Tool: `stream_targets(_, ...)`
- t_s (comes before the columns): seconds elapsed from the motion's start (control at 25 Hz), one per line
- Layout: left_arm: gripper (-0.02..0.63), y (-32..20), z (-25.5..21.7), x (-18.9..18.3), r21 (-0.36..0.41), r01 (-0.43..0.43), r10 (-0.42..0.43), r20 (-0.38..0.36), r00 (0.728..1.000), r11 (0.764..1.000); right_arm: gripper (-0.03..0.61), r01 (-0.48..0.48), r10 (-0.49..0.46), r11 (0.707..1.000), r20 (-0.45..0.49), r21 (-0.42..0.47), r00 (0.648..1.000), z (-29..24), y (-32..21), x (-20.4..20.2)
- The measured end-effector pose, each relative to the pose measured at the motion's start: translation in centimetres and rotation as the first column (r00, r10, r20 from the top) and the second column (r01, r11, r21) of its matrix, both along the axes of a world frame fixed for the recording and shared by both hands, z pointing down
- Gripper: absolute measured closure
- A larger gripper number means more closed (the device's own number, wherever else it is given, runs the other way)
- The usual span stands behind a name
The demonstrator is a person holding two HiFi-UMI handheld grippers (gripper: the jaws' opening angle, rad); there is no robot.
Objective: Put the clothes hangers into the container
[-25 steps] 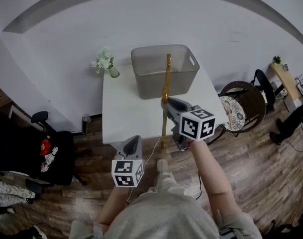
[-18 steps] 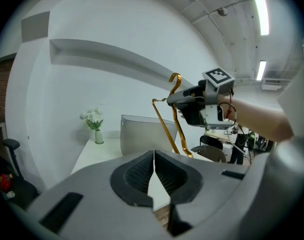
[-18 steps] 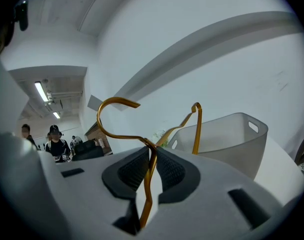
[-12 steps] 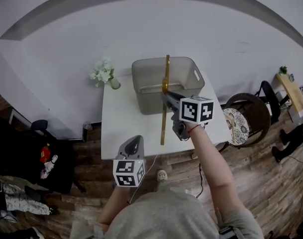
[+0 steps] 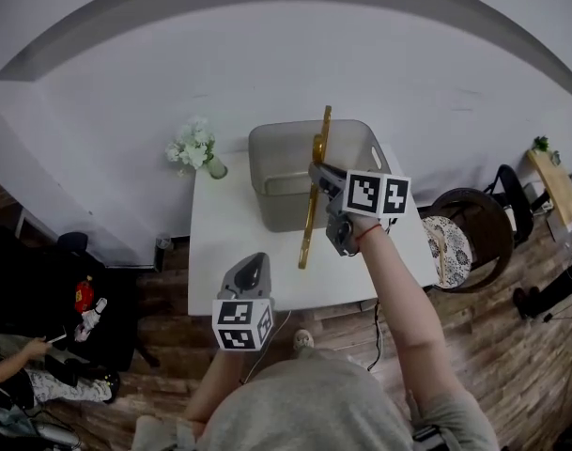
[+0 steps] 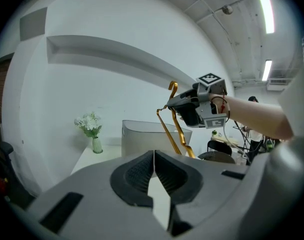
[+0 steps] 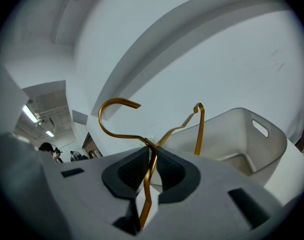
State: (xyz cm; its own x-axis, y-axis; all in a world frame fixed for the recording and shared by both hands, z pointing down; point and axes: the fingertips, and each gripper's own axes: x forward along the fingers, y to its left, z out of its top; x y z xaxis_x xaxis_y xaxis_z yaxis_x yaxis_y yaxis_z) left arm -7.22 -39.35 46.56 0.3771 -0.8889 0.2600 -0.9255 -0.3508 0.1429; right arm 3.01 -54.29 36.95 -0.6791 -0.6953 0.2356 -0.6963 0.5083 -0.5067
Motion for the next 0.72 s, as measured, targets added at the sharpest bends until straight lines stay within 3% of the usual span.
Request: stream_targets(0.72,0.601,-4.3,-0.1,-0.2,-0.005,0.048,-0.048,0.009,0.999,0.999,0.529,-0.175,0.192,0.976,0.136,-0.126,0.972,0.9,-7.4,3.0)
